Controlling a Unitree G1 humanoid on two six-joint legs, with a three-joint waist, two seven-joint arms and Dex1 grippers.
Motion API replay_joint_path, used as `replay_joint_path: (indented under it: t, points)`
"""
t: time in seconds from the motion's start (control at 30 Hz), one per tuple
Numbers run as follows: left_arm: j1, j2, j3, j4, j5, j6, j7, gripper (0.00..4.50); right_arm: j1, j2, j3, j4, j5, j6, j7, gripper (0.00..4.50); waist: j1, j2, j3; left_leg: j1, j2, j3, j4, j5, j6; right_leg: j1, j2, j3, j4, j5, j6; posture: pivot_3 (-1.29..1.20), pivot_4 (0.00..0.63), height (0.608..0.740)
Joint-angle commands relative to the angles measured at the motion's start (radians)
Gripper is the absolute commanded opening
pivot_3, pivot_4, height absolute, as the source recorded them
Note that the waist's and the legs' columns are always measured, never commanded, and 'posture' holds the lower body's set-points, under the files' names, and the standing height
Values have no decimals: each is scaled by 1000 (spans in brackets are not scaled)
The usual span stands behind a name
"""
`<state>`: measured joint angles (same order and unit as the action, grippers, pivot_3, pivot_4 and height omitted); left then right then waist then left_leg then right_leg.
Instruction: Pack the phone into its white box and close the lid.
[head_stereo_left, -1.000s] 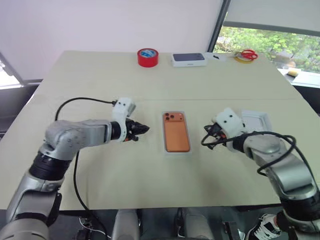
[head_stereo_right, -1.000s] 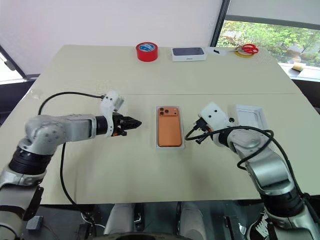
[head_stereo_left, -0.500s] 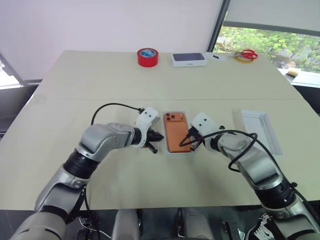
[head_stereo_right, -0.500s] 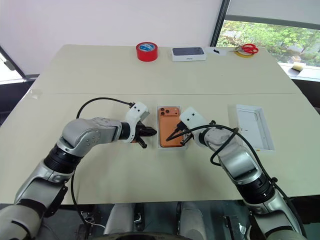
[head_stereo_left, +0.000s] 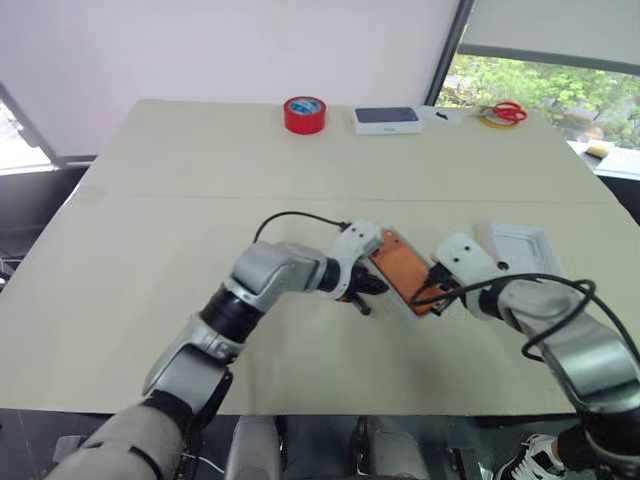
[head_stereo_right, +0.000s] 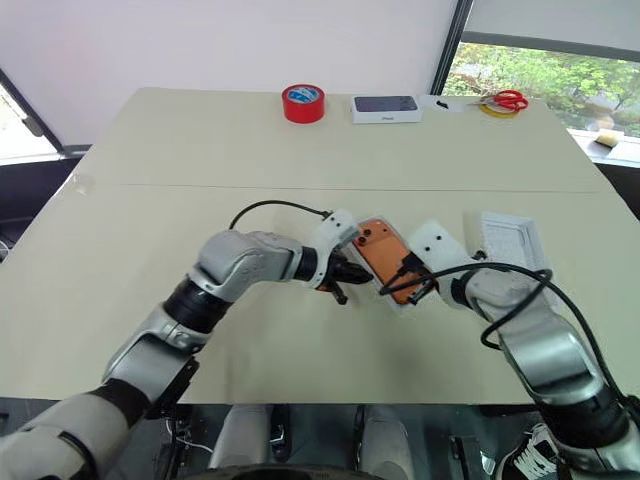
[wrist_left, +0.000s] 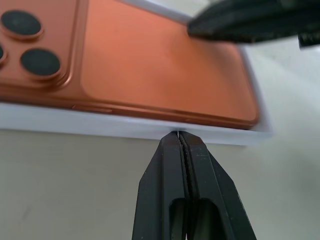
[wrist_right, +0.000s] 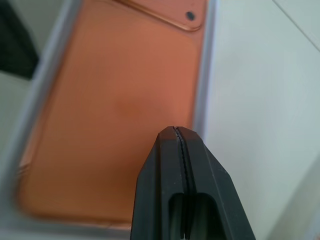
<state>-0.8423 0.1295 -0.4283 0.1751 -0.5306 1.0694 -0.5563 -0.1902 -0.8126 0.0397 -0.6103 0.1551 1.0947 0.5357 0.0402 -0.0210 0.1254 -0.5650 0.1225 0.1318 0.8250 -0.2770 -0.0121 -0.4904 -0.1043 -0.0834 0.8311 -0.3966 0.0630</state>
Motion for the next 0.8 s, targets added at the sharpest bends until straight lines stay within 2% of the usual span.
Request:
replay_joint_path:
  t: [0.03, 0.27, 0.4, 0.6, 0.8]
  points:
    - [-33, -51, 18, 46, 38, -50, -15, 44, 32, -9, -32, -14, -1, -11, -6, 0, -1, 0, 0, 0, 0, 0, 0, 0, 0, 0, 0, 0, 0, 0, 0, 0, 150, 637]
    - [-22, -58, 44, 67, 79, -46, -49, 44, -14, -9, -124, -10, 20, -36, -4, 0, -2, 1, 0, 0, 0, 0, 0, 0, 1, 0, 0, 0, -1, 0, 0, 0, 150, 637]
    - [-11, -48, 58, 56, 93, -38, -56, 44, -78, -18, -145, 73, 11, -65, -11, 0, -3, 1, 1, 0, 0, 0, 0, 0, 1, 0, 0, 0, -1, 0, 0, 0, 150, 637]
    - [-3, -56, 76, 64, 118, -44, -47, 44, -104, -15, -45, 288, -54, -202, -9, 0, -2, 1, 1, 0, 0, 0, 0, 0, 1, 0, 0, 0, -1, 0, 0, 0, 150, 637]
    - [-8, -65, 89, 82, 149, -58, -37, 44, -75, -1, -10, 308, -28, -240, 41, 0, -3, 2, 1, 0, 0, 0, 0, 1, -1, 0, 0, 0, 0, 0, 1, 0, 150, 637]
